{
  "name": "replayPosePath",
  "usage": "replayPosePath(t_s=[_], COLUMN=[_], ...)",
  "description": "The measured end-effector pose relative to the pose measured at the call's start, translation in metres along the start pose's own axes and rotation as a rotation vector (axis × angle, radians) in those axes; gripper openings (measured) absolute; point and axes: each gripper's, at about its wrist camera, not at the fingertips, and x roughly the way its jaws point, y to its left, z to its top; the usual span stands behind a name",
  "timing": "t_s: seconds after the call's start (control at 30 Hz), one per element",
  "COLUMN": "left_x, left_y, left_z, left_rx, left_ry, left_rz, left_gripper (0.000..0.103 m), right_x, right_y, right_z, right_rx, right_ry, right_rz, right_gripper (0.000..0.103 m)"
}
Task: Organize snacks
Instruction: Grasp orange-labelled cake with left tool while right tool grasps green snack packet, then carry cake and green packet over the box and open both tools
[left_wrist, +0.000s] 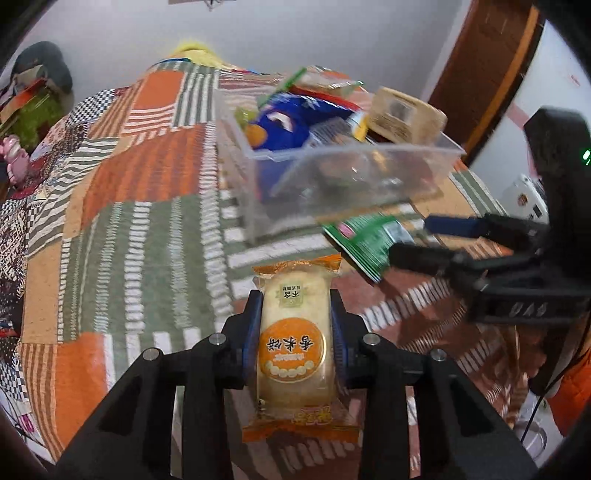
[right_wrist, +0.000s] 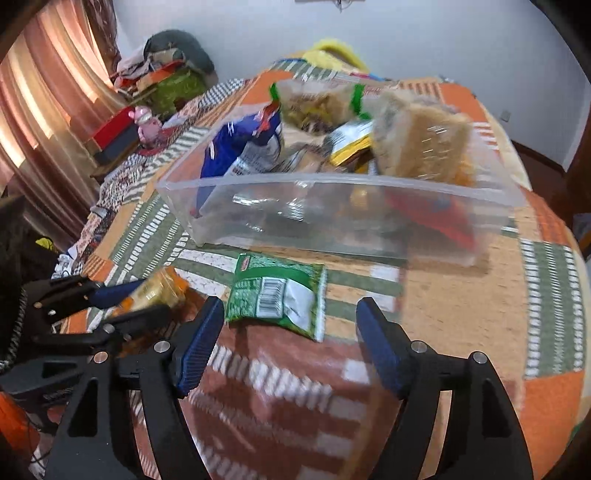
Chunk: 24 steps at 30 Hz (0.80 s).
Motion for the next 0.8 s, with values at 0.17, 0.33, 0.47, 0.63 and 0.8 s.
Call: replayPosePath(t_s=[0.17, 0.33, 0.47, 0.63, 0.8], left_x=[0.003, 0.006, 0.005, -0.006, -0.024], left_y=[0.01, 0.012, 0.008, -0.003, -0.019], left_z=[0.007, 0.01, 0.012, 0.021, 0.038], left_rx=[-0.023, -0.037, -0.039, -0.03, -0.009], left_ry=[-0.018, -0.02, -0.028, -0.061, -0.125], left_rz=[-0.002, -0.01, -0.017, -0.035, -0.043], left_gripper=[0.034, 0.034, 0.034, 0.034, 0.034], right_x=[0.024, 0.026, 0.018, 0.0, -0.028], right_y=[0.012, 0.015, 0.007, -0.001, -0.017], right_z=[0.003, 0.004, 0.002, -0.005, -0.005], right_rx=[-0.033, -0.061, -0.049, -0.055, -0.045], right_ry=[0.044, 0.019, -0.001, -0.028, -0.087], right_rz=[0.006, -0.031, -0.005, -0.002, -0.019], right_gripper=[0.072, 0.052, 0.04, 0.039, 0.039])
